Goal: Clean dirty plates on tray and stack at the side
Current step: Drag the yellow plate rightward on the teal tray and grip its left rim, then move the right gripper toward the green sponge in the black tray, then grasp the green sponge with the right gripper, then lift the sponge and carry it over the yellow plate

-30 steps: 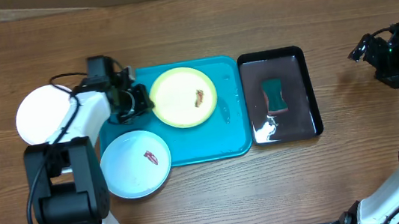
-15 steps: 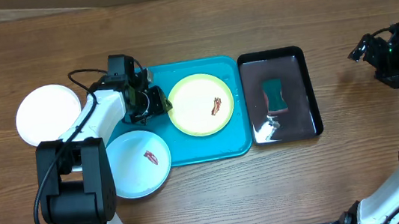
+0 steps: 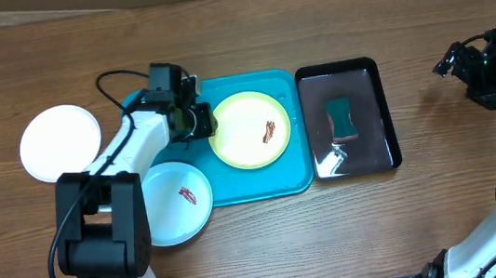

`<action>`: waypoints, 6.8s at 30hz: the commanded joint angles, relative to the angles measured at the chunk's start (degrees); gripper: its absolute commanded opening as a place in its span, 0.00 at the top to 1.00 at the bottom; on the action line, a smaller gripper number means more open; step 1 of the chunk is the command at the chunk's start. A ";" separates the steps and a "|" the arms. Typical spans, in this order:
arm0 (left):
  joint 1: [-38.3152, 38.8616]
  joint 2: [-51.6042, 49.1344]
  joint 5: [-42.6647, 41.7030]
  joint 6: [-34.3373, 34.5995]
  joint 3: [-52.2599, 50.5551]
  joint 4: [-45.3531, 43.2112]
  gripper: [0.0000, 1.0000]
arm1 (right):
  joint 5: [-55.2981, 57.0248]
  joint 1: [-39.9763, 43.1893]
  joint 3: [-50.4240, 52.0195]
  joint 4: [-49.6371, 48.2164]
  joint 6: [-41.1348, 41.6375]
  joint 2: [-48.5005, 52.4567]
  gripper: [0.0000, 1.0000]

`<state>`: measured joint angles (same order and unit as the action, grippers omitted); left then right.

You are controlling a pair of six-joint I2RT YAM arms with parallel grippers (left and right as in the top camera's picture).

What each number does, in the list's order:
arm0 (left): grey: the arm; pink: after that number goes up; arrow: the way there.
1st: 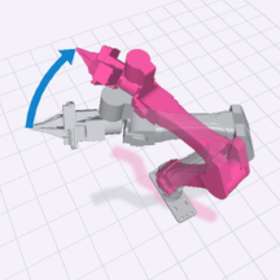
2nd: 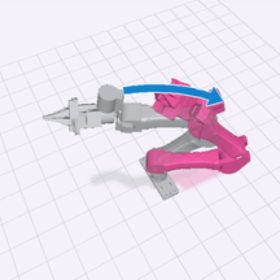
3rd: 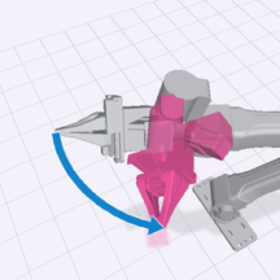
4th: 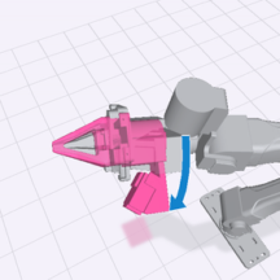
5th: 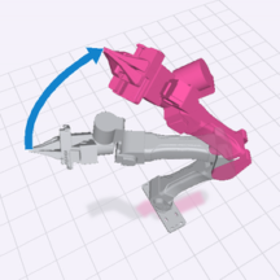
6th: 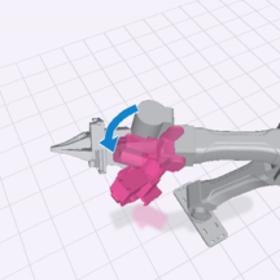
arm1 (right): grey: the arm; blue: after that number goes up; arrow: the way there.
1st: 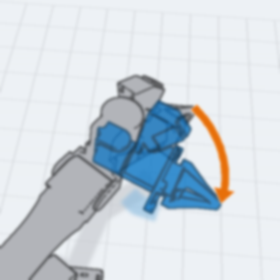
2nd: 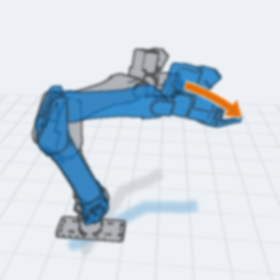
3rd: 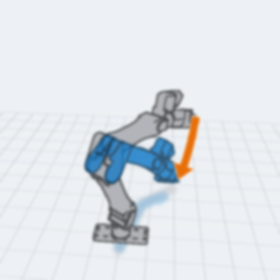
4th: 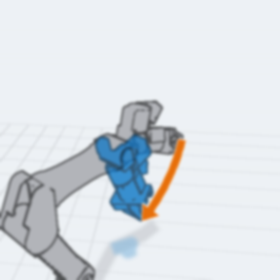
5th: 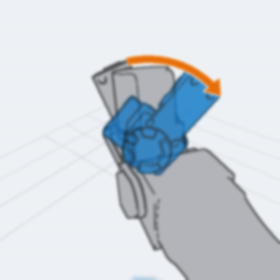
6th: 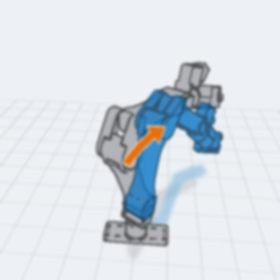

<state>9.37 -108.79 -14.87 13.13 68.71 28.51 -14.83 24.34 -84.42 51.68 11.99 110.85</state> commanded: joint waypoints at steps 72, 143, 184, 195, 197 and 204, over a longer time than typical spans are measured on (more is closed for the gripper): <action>0.79 -0.61 6.49 12.17 0.76 13.70 0.96 | -0.28 0.15 -1.20 -0.20 0.22 -0.48 0.00; 0.79 -0.61 6.54 12.20 0.76 13.68 0.96 | 17.73 -40.94 8.37 -2.75 -4.66 0.74 0.38; 0.79 -0.61 6.71 12.17 0.76 13.73 0.96 | 21.24 -41.00 1.42 5.07 -4.50 -12.98 0.96; 0.79 -0.61 6.75 12.17 0.76 13.70 0.96 | 20.59 -41.05 1.66 8.11 -4.28 -15.17 0.96; 0.79 -0.61 6.71 12.20 0.76 13.64 0.96 | 22.21 -41.05 2.51 4.79 -4.28 -15.17 0.96; 0.79 -0.61 6.95 12.20 0.76 13.86 0.96 | 22.27 -41.00 2.64 4.28 -4.28 -15.10 0.96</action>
<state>10.04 -108.79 -9.58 24.58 69.69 41.82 6.44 -16.82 -81.82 56.53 7.31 96.64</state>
